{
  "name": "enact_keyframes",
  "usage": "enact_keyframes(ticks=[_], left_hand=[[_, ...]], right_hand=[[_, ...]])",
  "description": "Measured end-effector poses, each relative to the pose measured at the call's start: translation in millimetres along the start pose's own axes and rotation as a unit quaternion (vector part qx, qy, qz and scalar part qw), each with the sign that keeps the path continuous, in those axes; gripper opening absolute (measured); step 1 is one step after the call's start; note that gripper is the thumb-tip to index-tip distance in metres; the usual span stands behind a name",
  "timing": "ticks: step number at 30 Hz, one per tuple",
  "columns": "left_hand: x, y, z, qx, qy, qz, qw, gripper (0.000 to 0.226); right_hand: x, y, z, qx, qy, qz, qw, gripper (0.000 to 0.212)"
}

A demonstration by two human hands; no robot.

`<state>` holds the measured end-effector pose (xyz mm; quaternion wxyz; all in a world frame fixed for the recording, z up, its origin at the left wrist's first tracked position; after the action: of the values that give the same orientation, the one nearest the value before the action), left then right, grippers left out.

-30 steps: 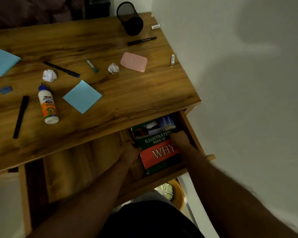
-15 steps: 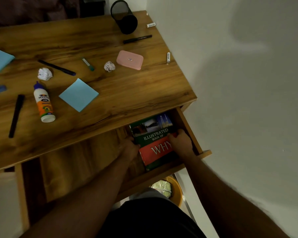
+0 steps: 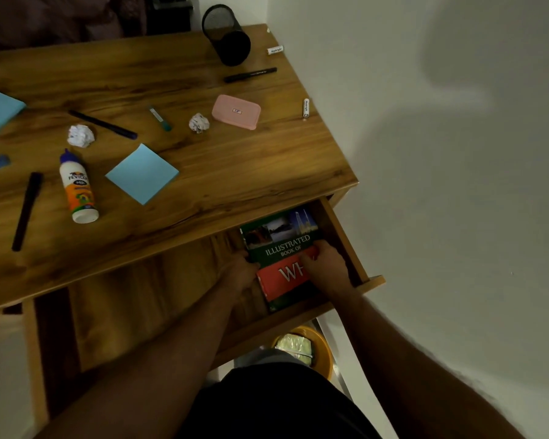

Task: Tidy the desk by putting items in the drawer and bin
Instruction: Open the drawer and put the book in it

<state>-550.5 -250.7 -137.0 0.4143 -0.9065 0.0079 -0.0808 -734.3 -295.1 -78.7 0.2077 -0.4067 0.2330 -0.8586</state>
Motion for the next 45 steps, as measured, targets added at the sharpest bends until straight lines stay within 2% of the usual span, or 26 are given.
enact_keyframes(ticks=[5, 10, 12, 15, 19, 21, 26, 31, 34, 36, 39, 45], left_hand=[[-1, -30, -13, -0.027, -0.008, 0.037, 0.999, 0.033], [24, -79, 2, -0.007, -0.170, 0.059, 0.984, 0.037], [43, -104, 16, 0.000, -0.215, 0.052, 0.975, 0.022], [69, -143, 41, 0.022, -0.258, 0.039, 0.965, 0.012], [91, -188, 81, 0.040, -0.326, 0.020, 0.944, 0.029], [95, -206, 98, 0.047, -0.350, 0.019, 0.935, 0.028], [86, -230, 124, 0.090, -0.341, 0.095, 0.931, 0.028], [74, -233, 142, 0.128, -0.296, 0.168, 0.932, 0.049], [73, -232, 147, 0.131, -0.249, 0.180, 0.943, 0.063], [71, -233, 145, 0.115, -0.226, 0.174, 0.951, 0.067], [71, -236, 141, 0.087, -0.215, 0.160, 0.960, 0.065], [80, -228, 138, 0.059, -0.223, 0.134, 0.964, 0.063]], right_hand=[[-8, -11, 9, 0.037, -0.011, 0.011, 0.999, 0.040], [-30, -40, 21, 0.095, 0.016, 0.024, 0.995, 0.035], [-42, -54, 24, 0.103, 0.030, 0.012, 0.994, 0.033], [-60, -76, 29, 0.115, 0.098, 0.019, 0.988, 0.022], [-84, -106, 36, 0.095, 0.191, 0.037, 0.976, 0.012], [-95, -119, 39, 0.076, 0.238, 0.041, 0.967, 0.008], [-117, -145, 35, -0.011, 0.332, 0.038, 0.942, 0.018], [-137, -162, 19, -0.109, 0.417, -0.006, 0.902, 0.022], [-147, -163, 14, -0.154, 0.478, 0.010, 0.865, 0.064], [-150, -161, 19, -0.140, 0.507, 0.018, 0.850, 0.075], [-149, -158, 38, -0.109, 0.555, 0.049, 0.823, 0.075], [-142, -151, 55, -0.086, 0.552, 0.070, 0.826, 0.066]])
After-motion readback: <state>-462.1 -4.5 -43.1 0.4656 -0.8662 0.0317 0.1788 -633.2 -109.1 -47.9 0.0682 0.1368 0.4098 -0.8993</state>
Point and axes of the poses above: each hand's wrist, its own y-axis towards the middle knuckle, its own x-axis out of the back of the hand, z = x × y, the point moved 1 cm from there along y, towards the middle knuckle, and after that the axes turned 11 degrees about z, right-handed, at the moved point
